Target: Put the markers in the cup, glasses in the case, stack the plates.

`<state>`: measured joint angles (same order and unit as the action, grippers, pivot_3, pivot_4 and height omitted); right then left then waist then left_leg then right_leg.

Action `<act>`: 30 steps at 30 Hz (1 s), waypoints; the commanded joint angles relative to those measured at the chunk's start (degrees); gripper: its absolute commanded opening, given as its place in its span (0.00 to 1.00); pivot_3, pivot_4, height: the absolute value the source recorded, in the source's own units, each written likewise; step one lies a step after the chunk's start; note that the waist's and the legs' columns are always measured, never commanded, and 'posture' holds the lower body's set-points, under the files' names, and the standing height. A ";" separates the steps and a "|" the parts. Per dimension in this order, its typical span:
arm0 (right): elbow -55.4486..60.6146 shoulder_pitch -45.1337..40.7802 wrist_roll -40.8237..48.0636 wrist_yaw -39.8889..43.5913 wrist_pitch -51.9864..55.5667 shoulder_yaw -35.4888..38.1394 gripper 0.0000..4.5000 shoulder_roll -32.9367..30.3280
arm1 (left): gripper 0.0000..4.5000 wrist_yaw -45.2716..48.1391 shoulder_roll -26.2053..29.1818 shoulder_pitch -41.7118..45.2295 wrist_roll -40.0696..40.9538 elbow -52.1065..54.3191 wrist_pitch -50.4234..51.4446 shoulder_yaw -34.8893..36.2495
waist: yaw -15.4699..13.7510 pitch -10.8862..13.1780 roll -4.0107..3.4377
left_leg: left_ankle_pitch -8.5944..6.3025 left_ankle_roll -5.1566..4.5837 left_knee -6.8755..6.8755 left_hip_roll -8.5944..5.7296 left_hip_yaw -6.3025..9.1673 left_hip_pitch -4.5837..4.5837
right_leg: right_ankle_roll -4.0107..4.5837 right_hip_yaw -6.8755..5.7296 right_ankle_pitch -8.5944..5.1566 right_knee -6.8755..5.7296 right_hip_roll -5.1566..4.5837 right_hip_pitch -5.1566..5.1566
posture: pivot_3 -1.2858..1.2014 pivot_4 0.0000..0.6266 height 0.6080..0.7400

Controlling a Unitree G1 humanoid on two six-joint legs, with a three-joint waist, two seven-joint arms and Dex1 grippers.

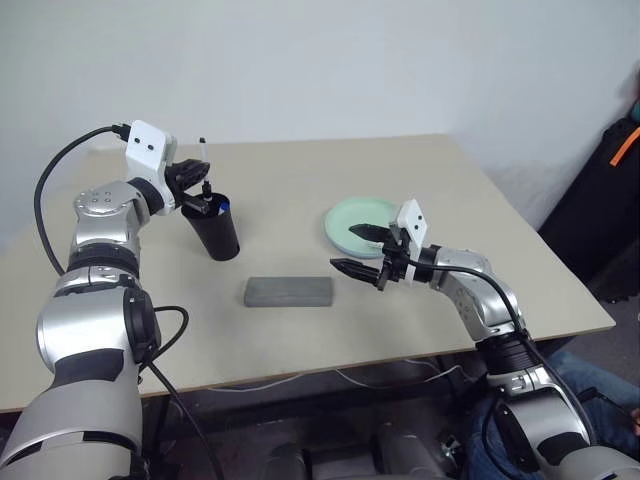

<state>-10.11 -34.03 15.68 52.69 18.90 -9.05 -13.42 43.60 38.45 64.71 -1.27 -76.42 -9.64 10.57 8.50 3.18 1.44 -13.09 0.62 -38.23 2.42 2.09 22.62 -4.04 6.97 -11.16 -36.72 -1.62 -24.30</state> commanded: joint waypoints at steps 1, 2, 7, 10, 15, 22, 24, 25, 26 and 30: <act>2.37 -1.83 1.09 0.10 -0.25 1.12 0.99 -0.59 | 0.06 -1.35 -0.17 0.50 0.98 0.77 0.22 1.12 | 0.02 0.00 0.00 | 0.00 0.00 0.00 0.00 0.00 0.00 | 0.00 0.00 0.00 0.00 0.00 0.00 | 0.52 0.00 1.00; 2.36 -1.82 1.08 0.12 -0.27 1.08 0.99 -0.60 | 0.12 -1.52 -0.28 0.45 1.13 0.74 0.35 1.28 | 0.02 0.00 0.00 | 0.00 0.00 0.00 0.00 0.00 0.00 | 0.00 0.00 0.00 0.00 0.00 0.00 | 0.52 0.00 1.00; 2.19 -1.85 1.04 0.07 -0.41 0.95 0.99 -0.66 | 0.47 -1.32 -0.97 0.16 1.85 0.72 1.01 2.09 | 0.02 0.00 0.00 | 0.00 0.00 0.00 0.00 -0.01 0.00 | 0.00 0.00 0.00 0.01 0.00 -0.01 | 0.52 0.00 1.00; 2.14 -1.78 1.01 0.01 -0.47 0.91 0.99 -0.67 | 0.61 -0.66 -1.17 0.18 1.80 0.83 1.01 2.44 | 0.02 0.00 0.00 | 0.00 0.00 0.00 0.00 0.00 0.00 | 0.00 0.00 0.00 0.00 0.00 0.00 | 0.52 0.00 1.00; 2.03 -1.66 0.87 -0.15 -0.63 0.79 0.99 -0.53 | 0.61 -0.79 -1.21 0.51 2.00 0.95 1.19 2.76 | 0.02 0.00 0.00 | 0.00 0.00 0.00 0.00 0.00 0.00 | 0.00 0.00 0.00 0.01 0.00 0.00 | 0.52 0.00 1.00; 1.89 -1.70 0.98 -0.46 -0.71 0.79 0.99 -0.14 | 0.61 3.33 -0.53 1.65 5.99 2.45 1.55 5.67 | 0.02 0.00 0.00 | 0.00 0.00 0.01 0.00 0.00 0.00 | 0.00 0.00 0.00 0.01 0.00 -0.01 | 0.52 0.00 1.00; 1.84 -1.59 0.91 -0.55 -0.78 0.69 0.99 -0.02 | 0.61 8.52 -0.31 2.15 8.39 3.71 2.93 6.81 | 0.03 0.00 0.00 | 0.00 0.00 0.02 0.00 0.00 0.00 | 0.00 0.00 0.00 0.01 0.00 -0.01 | 0.52 0.00 1.00; 1.86 -1.52 0.93 -0.56 -0.76 0.66 0.99 0.04 | 0.61 11.54 -0.16 2.28 9.46 4.62 3.82 7.09 | 0.04 0.00 0.00 | 0.00 0.00 0.01 0.00 0.00 0.00 | 0.00 0.00 0.00 0.02 0.00 -0.01 | 0.52 0.00 1.00; 1.91 -1.46 0.97 -0.53 -0.70 0.66 0.99 0.05 | 0.61 14.30 0.00 2.23 10.28 5.57 4.57 7.13 | 0.04 0.00 0.00 | 0.00 0.00 0.02 0.00 0.00 0.01 | 0.00 0.00 0.00 0.02 0.00 -0.01 | 0.52 0.00 1.00; 1.80 -1.24 0.94 -0.37 -0.71 0.59 0.99 0.17 | 0.61 22.18 0.60 0.52 11.61 10.46 8.07 5.72 | 0.14 0.00 0.00 | 0.00 0.00 0.02 0.00 -0.01 0.01 | 0.01 0.01 0.00 0.03 0.00 -0.01 | 0.52 0.00 1.00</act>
<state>-10.12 -34.03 15.68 52.31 18.89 -9.18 -13.29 62.38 37.85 64.07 8.73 -69.86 -2.85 16.59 8.65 3.19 1.44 -13.10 0.62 -38.21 2.43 2.09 22.63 -4.04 6.97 -11.17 -36.69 -1.62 -24.30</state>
